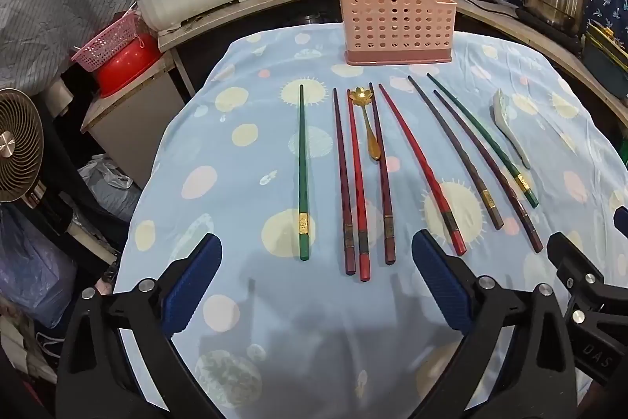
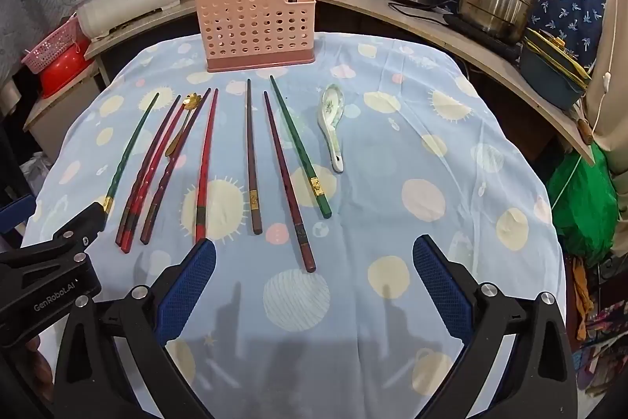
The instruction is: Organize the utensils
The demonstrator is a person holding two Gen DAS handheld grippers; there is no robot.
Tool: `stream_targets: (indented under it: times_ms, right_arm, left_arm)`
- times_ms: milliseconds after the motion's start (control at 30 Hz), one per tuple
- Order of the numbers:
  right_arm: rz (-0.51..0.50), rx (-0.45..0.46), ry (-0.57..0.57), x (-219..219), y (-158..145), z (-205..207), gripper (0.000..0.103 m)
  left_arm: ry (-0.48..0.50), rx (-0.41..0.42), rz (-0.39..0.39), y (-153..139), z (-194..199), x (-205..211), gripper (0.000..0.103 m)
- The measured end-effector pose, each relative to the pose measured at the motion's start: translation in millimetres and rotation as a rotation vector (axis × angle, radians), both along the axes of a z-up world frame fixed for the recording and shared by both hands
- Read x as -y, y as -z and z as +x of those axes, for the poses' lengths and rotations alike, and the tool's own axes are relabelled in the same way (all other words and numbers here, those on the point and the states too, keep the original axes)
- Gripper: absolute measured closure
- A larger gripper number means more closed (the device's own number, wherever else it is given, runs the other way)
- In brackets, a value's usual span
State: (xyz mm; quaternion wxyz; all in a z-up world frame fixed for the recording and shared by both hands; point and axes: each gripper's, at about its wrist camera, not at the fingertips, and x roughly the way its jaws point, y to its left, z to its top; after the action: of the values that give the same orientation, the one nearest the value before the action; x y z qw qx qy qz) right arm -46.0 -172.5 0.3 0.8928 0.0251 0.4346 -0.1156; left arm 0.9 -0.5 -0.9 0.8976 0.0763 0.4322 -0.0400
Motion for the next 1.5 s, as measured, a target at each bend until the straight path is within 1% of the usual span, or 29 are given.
stream_targets:
  times_ms: [67,100,133,200,300,333,567,800,1500]
  right_arm:
    - [0.005,-0.002,-0.002,-1,0,-1,0.007]
    - [0.003,0.0,-0.002,-1,-1,-1,0.007]
    - [0.0,0.003,-0.002,-1,-1,-2,0.007]
    - [-0.004,0.005,0.001,-1,-2,-2,0.007]
    - [-0.004,0.003,0.003,1,-1,-2,0.007]
    - [-0.005,0.008,0.003,-5,-4,-6,0.007]
    - [-0.01,0.017,0.001,-2,-4,-5,0.007]
    - [-0.016,0.027,0.003,-3,-6,-6,0.007]
    - [-0.024,0.03,0.003,-4,-7,-7,0.007]
  left_arm:
    - [0.001,-0.007,0.0,1,2,0,0.01]
    - [-0.006,0.017,-0.007,-5,-1,-4,0.01]
    - [-0.006,0.028,0.016,-6,-2,2,0.01]
    - [-0.008,0.032,0.015,-8,-3,3,0.01]
    - [-0.001,0.032,0.003,-10,-4,6,0.01]
    - [0.0,0.035,-0.007,-7,-6,-2,0.01]
    - [0.004,0.045,0.004,-7,-7,1,0.01]
    - [0.007,0.021,-0.01,-5,-4,-1,0.01]
    - [-0.003,0.061,-0.012,-8,-8,-3,0.01]
